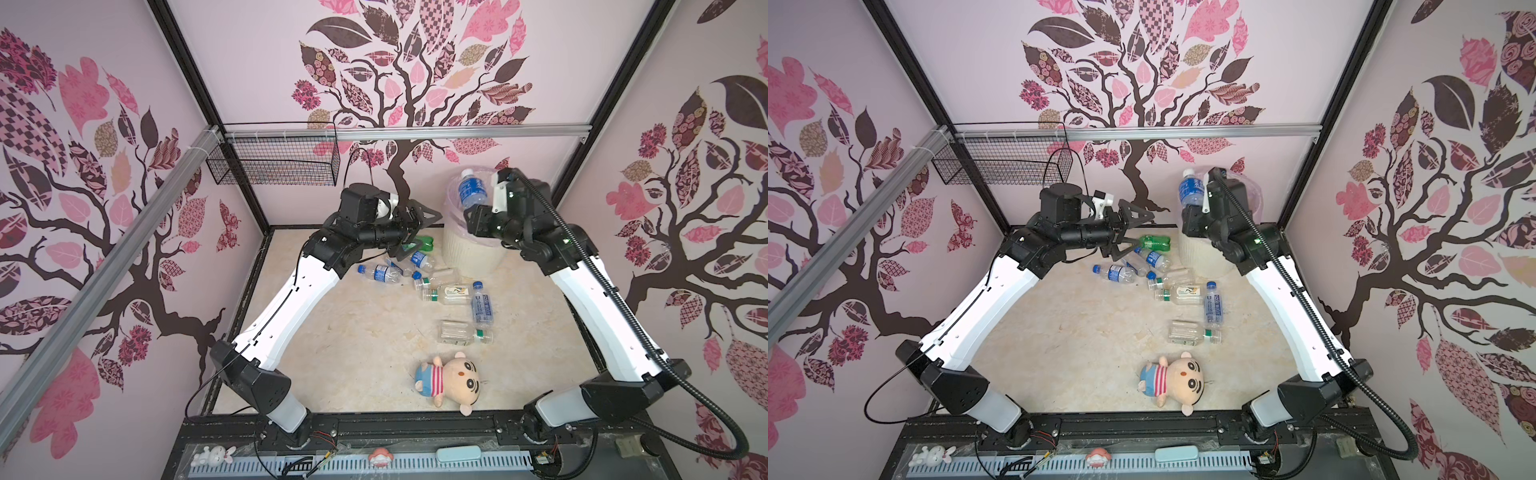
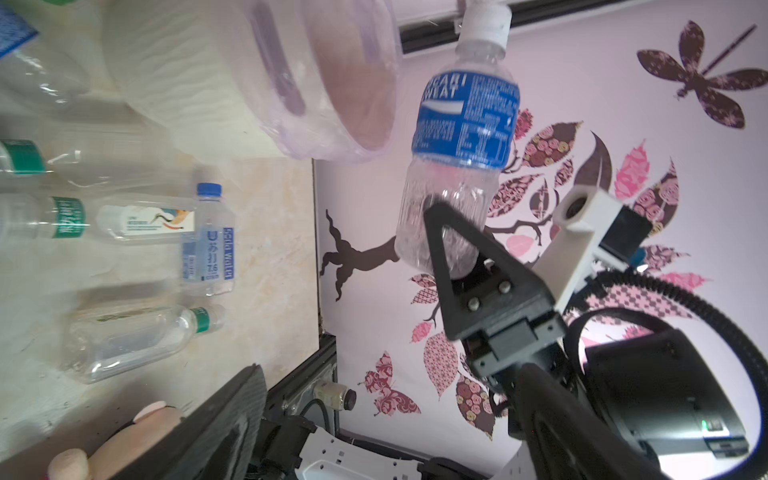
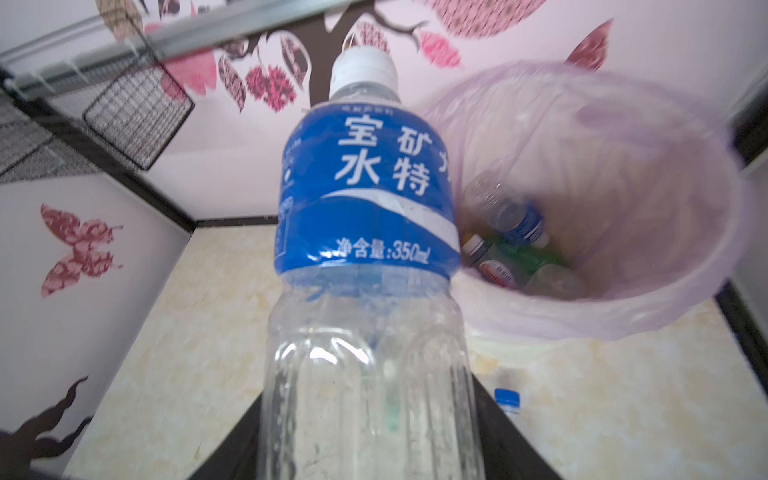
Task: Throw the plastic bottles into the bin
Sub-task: 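Carry the blue-labelled bottle with the right gripper over the bin and release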
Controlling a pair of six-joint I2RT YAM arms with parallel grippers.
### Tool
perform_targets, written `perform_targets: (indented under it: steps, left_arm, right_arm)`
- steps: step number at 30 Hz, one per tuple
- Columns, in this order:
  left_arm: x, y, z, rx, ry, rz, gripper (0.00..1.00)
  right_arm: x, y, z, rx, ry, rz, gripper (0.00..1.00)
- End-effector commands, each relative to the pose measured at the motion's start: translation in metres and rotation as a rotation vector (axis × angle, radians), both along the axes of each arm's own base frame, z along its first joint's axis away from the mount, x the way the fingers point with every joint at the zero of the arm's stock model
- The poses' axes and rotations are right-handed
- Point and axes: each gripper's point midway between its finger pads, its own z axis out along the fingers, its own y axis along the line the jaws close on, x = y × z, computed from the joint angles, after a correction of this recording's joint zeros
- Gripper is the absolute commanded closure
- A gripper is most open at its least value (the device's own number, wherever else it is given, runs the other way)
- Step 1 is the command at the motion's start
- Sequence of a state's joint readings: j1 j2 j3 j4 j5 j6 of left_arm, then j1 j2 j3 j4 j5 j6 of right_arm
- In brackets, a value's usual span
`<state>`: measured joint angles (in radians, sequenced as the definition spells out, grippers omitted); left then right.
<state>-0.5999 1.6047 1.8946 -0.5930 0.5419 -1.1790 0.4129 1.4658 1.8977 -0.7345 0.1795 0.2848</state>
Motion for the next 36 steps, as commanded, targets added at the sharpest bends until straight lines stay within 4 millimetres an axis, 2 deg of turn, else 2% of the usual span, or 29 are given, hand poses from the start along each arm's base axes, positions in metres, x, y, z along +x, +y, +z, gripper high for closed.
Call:
perform_targets:
  steps: [1, 4, 7, 9, 11, 13, 15, 16, 18, 19, 20, 21, 22, 27, 36]
  left_arm:
    - [-0.005, -0.007, 0.024, 0.025, -0.116, -0.013, 0.03]
    - [-0.010, -0.014, 0.039, 0.047, -0.192, -0.032, 0.03]
    - [-0.014, -0.020, 0.050, 0.029, -0.224, -0.053, 0.03]
    - [-0.014, -0.018, 0.053, 0.034, -0.233, -0.051, 0.03]
    - [-0.014, -0.017, 0.054, 0.043, -0.245, -0.045, 0.03]
    - [-0.014, -0.015, 0.053, 0.053, -0.248, -0.038, 0.03]
    - [-0.013, -0.014, 0.050, 0.066, -0.239, -0.034, 0.03]
    - [-0.014, -0.014, 0.049, 0.067, -0.236, -0.036, 0.03]
    - [-0.013, -0.014, 0.048, 0.067, -0.231, -0.035, 0.03]
    - [-0.014, -0.013, 0.048, 0.067, -0.229, -0.035, 0.03]
    - [-0.015, -0.013, 0.048, 0.067, -0.230, -0.037, 0.03]
    - [-0.015, -0.012, 0.047, 0.071, -0.228, -0.036, 0.03]
    - [-0.016, -0.010, 0.048, 0.075, -0.230, -0.035, 0.03]
    - [-0.011, 0.001, 0.036, 0.108, -0.208, -0.010, 0.03]
    - [-0.008, 0.000, 0.028, 0.116, -0.182, -0.003, 0.03]
  right_arm:
    - [-0.016, -0.043, 0.080, -0.016, -0.213, -0.155, 0.46]
    - [-0.032, -0.058, 0.134, 0.043, -0.364, -0.207, 0.48]
    - [-0.050, -0.069, 0.177, 0.082, -0.483, -0.231, 0.48]
    - [-0.056, -0.073, 0.190, 0.095, -0.526, -0.242, 0.48]
    - [-0.056, -0.073, 0.193, 0.087, -0.542, -0.241, 0.47]
    - [-0.042, -0.070, 0.182, 0.059, -0.516, -0.252, 0.45]
    - [-0.016, -0.065, 0.156, 0.014, -0.452, -0.272, 0.44]
    - [0.004, -0.062, 0.131, -0.009, -0.389, -0.272, 0.41]
    - [0.043, -0.065, 0.080, -0.006, -0.236, -0.292, 0.26]
    - [0.056, -0.075, 0.059, -0.007, -0.162, -0.353, 0.19]
    - [0.063, -0.087, 0.043, -0.020, -0.094, -0.433, 0.15]
    - [0.067, -0.093, 0.037, -0.020, -0.058, -0.463, 0.09]
    - [0.070, -0.094, 0.038, -0.021, -0.040, -0.465, 0.01]
    - [0.063, -0.088, 0.067, 0.027, -0.126, -0.408, 0.00]
    - [0.056, -0.085, 0.065, 0.031, -0.114, -0.379, 0.00]
